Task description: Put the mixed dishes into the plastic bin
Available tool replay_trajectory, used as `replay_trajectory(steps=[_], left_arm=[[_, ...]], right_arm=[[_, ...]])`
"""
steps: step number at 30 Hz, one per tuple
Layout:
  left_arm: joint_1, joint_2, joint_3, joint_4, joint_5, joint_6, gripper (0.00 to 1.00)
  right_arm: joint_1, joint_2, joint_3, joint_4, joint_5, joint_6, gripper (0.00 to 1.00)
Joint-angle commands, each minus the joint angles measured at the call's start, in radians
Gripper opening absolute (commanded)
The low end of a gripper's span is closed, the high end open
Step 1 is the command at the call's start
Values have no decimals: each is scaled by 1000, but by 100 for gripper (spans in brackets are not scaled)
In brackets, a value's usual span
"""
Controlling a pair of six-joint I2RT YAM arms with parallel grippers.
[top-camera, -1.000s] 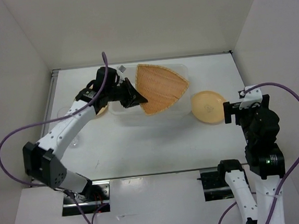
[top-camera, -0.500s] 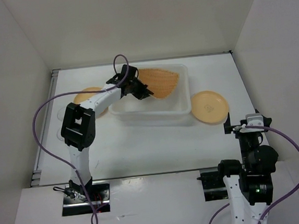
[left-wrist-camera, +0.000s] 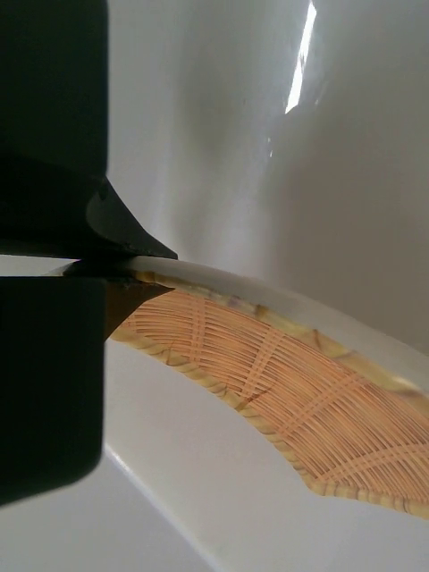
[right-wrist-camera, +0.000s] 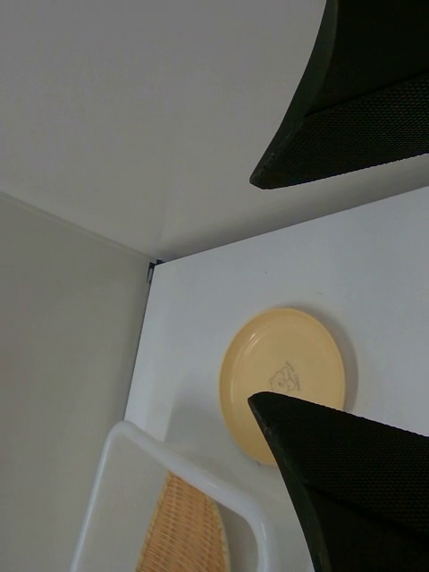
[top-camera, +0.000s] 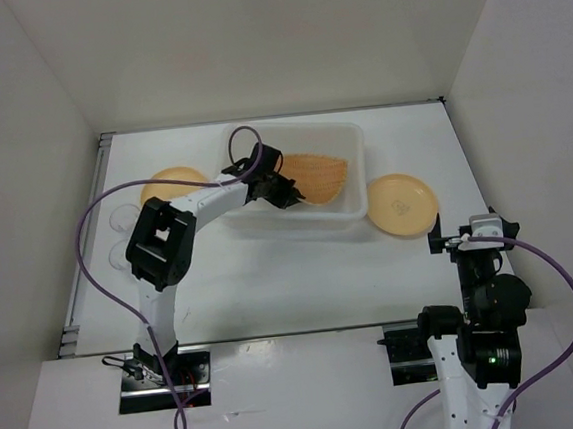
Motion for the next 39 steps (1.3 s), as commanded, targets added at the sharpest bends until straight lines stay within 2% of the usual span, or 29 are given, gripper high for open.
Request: replay_trajectory(steps=[1,4,6,8,9,12,13,17,19,20,21,23,24,25,26,27,28,29,30,31,34,37,39], left_arm=[[5,-8,-21,73,-6,-58,1],[5,3,-40,89,-6,-59,2],[5,14,-40,103,6,-59,10],[5,14,-49,115,17,-49,24],[5,14,-49,115,17,-49,38],[5,14,-49,115,27,-31,55],[5,14,-36,86,18,-31,64],[5,-47,-12,61,-40,24,82],[5,-104,20,14,-101,70,91],[5,-138,37,1,-118,96,99],[14,-152,78,-32,-134,153,99],[15,-193,115,-60,-170,211,99],[15,-207,129,-78,-171,278,99],[15,-221,153,-89,-186,312,99],[15,-247,164,-89,-204,349,99],[15,-261,176,-118,-213,428,99],[15,-291,188,-118,-224,481,99],[15,-308,189,-106,-224,550,99],[15,-322,222,-97,-224,625,99],[15,-343,247,-123,-253,764,99],[-7,-376,304,-209,-342,1000,99],[-7,-434,263,-249,-382,1128,99],[-7,-480,212,-263,-449,1143,99]], right_arm=[[-6,23,-3,69,13,8,98],[-6,23,-3,69,13,8,98],[-6,32,-3,69,4,8,98],[-6,32,-3,69,4,8,98],[-6,32,-3,60,4,8,98],[-6,42,-3,60,4,8,98],[-6,55,-3,60,4,8,98],[-6,125,39,60,39,20,98],[-6,251,120,33,75,43,98],[-6,310,157,22,93,52,98],[-6,461,253,-18,131,52,98],[-17,623,362,-50,188,72,98],[-30,701,478,-68,206,81,98],[-56,854,535,-123,169,82,98],[-70,928,642,-162,129,66,98],[-85,994,687,-238,40,56,98],[-99,1111,727,-271,14,55,98],[-108,1159,769,-294,-13,55,98],[-109,1199,769,-315,-39,34,98],[-109,1229,769,-328,-63,25,98],[-109,1325,677,-308,-86,-4,98],[-161,1406,581,-245,-167,-15,98],[-170,1461,567,-216,-223,-15,98]])
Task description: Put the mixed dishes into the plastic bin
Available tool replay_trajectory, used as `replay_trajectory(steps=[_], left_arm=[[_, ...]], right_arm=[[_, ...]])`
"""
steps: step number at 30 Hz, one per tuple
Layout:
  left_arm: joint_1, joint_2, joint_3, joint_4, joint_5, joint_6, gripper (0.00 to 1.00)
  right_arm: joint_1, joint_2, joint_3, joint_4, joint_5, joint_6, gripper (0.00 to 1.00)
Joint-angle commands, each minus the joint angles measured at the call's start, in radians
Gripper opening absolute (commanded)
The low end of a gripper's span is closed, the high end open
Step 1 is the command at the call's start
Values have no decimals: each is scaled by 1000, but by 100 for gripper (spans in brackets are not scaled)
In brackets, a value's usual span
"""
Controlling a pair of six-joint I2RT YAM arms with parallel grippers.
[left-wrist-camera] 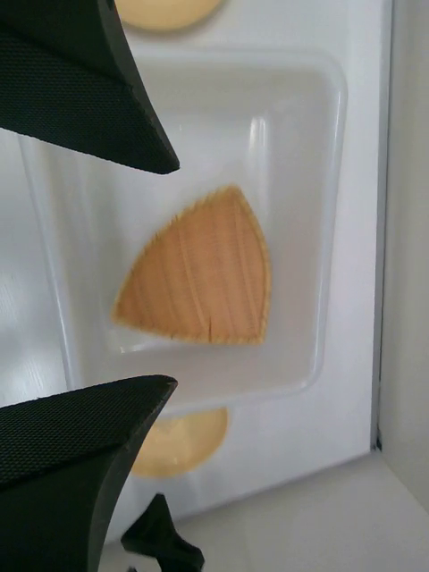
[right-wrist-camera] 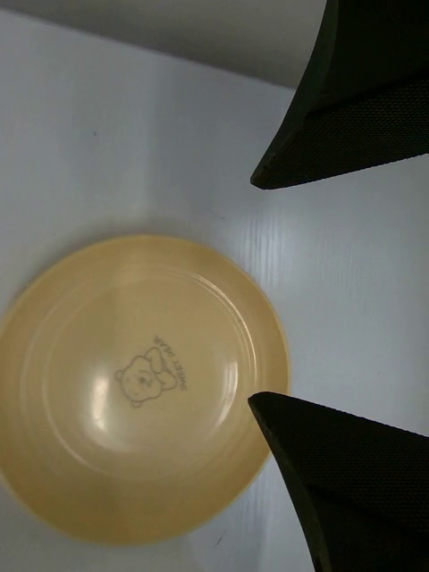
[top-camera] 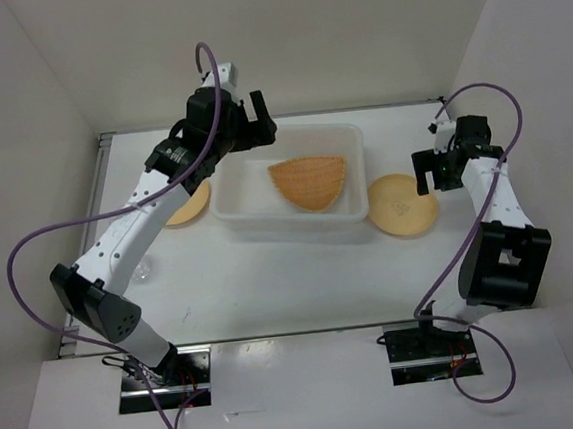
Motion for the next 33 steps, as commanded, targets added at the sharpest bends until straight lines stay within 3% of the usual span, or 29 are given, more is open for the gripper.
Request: replay_trajectory(steps=[1,6,9,19,21,25,26,29,33], left_arm=[[-5,-105,-80,-77,-122,205,100],[28,-270,-256,-87,-156,215,100],[37,-327,-298,-98,-156,215,100],[55,-315,-330,-107,-156,172,100],[55,-305,-330,-107,-156,147,100],[64,-294,-330,-89,-167,129,100],[64,-285,-330,-89,-176,120,100],[64,-263,-309,-100,-199,83,100],[64,-254,-309,-109,-199,44,100]], right_arm=[[-29,42,-28,24,-103,-7,98],[-84,300,63,-23,-187,2,98],[-106,376,116,-23,-232,13,98],[-115,580,185,-11,-232,24,97],[-115,625,214,-11,-250,24,88],[-126,692,247,-45,-264,24,40],[-126,692,257,-45,-273,24,24],[-146,696,257,-45,-258,39,2],[-158,599,275,-77,-249,19,0]])
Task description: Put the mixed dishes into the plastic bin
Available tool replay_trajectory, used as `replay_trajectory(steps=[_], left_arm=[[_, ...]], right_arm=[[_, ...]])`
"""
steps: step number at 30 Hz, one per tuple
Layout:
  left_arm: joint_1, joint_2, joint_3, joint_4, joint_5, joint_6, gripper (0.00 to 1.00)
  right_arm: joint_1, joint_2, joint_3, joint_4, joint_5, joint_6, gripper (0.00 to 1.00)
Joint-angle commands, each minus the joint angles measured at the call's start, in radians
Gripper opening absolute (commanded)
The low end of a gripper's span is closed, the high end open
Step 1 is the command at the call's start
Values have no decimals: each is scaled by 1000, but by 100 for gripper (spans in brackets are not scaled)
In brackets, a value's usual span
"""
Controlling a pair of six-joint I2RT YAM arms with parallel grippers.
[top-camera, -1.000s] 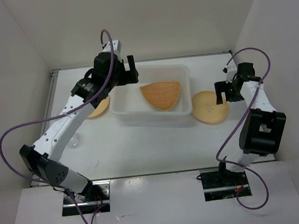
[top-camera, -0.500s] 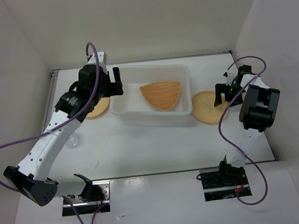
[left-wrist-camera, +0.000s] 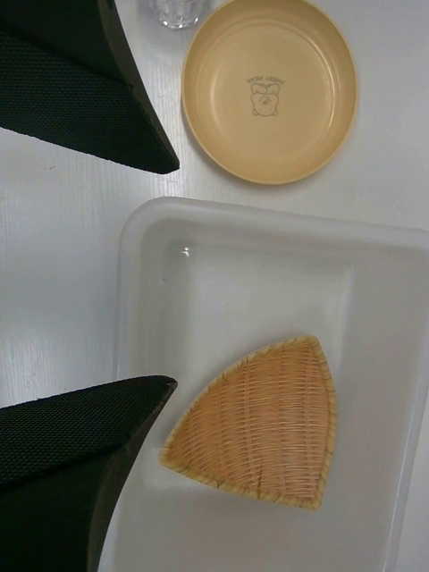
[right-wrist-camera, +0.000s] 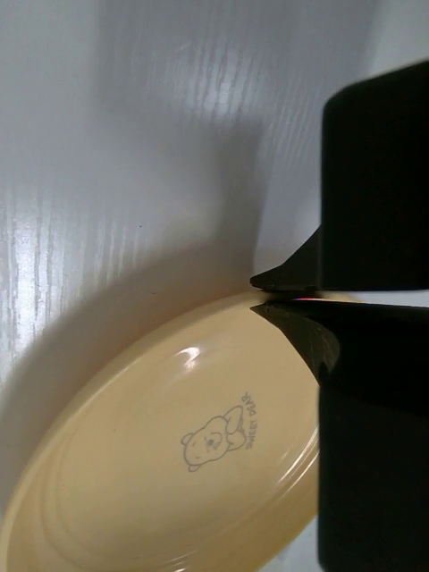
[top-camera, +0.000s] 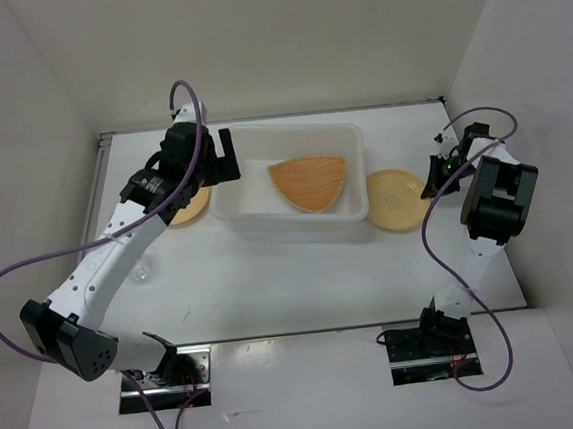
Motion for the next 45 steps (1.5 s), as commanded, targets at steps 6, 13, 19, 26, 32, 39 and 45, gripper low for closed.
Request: replay_trajectory(steps=[6,13,19,26,32,39,45], left_arm=[[7,-44,3,-1,-37,-80,100],[7,-84,-25,-60,-107,-89,100],[57,-75,-25,-100,-98,-103,100],[86,-73,24,-110,-93,-68,100],[131,-139,-23,-88,14,-68,100],[140,-198,-72,-107,29,-106,100],[151,-186,-81,-159,8,-115,100]], right_arm=[[-5,-292,174,-85,92,-57,0],[-5,-464,368,4,-7,-12,0],[171,-251,715,-172,-135,-26,0],[444,-101,703,-186,-8,-95,0],[524,-1,634,-145,37,-95,0],[546,100,612,-106,94,-98,0],[567,119,572,-86,106,-98,0]])
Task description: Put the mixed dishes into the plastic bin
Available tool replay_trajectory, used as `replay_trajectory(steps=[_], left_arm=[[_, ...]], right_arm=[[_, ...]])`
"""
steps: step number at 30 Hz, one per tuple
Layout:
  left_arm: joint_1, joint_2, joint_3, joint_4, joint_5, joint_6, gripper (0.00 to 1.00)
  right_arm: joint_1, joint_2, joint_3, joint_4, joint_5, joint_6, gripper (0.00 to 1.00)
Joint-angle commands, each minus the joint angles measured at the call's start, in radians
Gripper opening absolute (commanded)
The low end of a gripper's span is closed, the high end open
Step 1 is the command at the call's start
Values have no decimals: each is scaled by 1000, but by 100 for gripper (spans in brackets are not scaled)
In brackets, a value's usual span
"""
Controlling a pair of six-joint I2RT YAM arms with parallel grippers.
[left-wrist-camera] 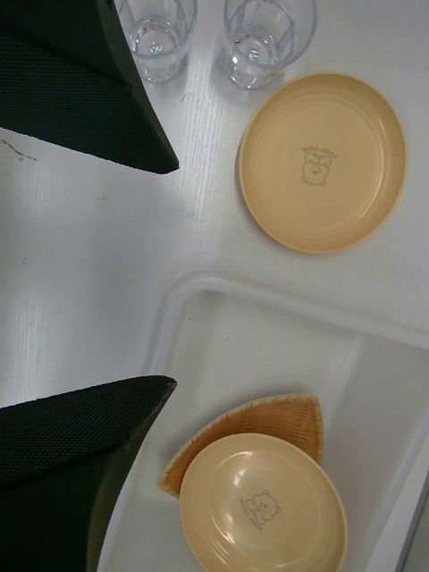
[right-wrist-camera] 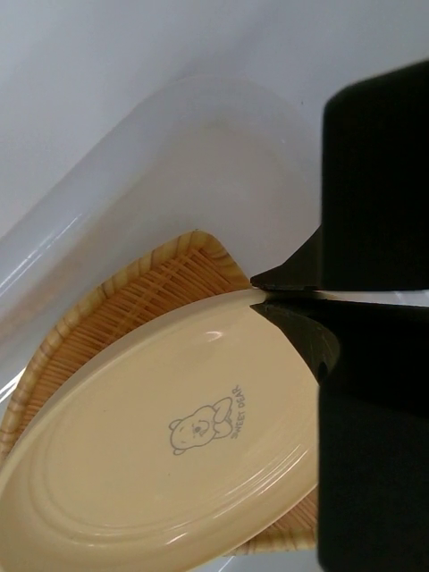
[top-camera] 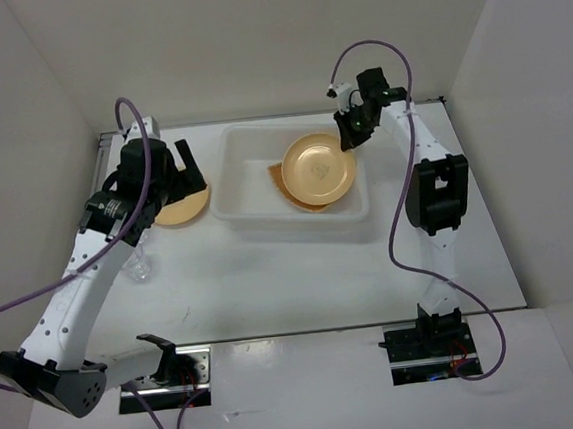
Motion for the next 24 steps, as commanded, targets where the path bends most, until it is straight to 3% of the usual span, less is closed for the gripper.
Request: replay_trajectory(steps=[1,8,10,14,16,17,20,22,24], left_arm=[[15,12,-9,-42,-4,-15,100],[35,106,22,-70,-7,-24,100],[44,115,22,-42,-18,0,100],[53,141,87,-8,-60,81,100],[78,165,111,-8,-99,115,100],[90,175,126,1,-117,130,100],[177,240,224,-8,-133,201,100],[262,357,340,-48,-46,262,100],[273,461,390,-48,-6,273,100]], right_arm=[[17,17,-19,47,29,0,2],[57,65,1,74,89,20,3],[79,76,12,74,126,20,11],[79,42,49,62,117,29,81],[79,9,60,62,108,41,94],[70,-36,60,51,108,41,98],[44,-155,54,51,108,63,98],[30,-229,-37,89,143,72,98],[18,-347,-182,134,190,72,98]])
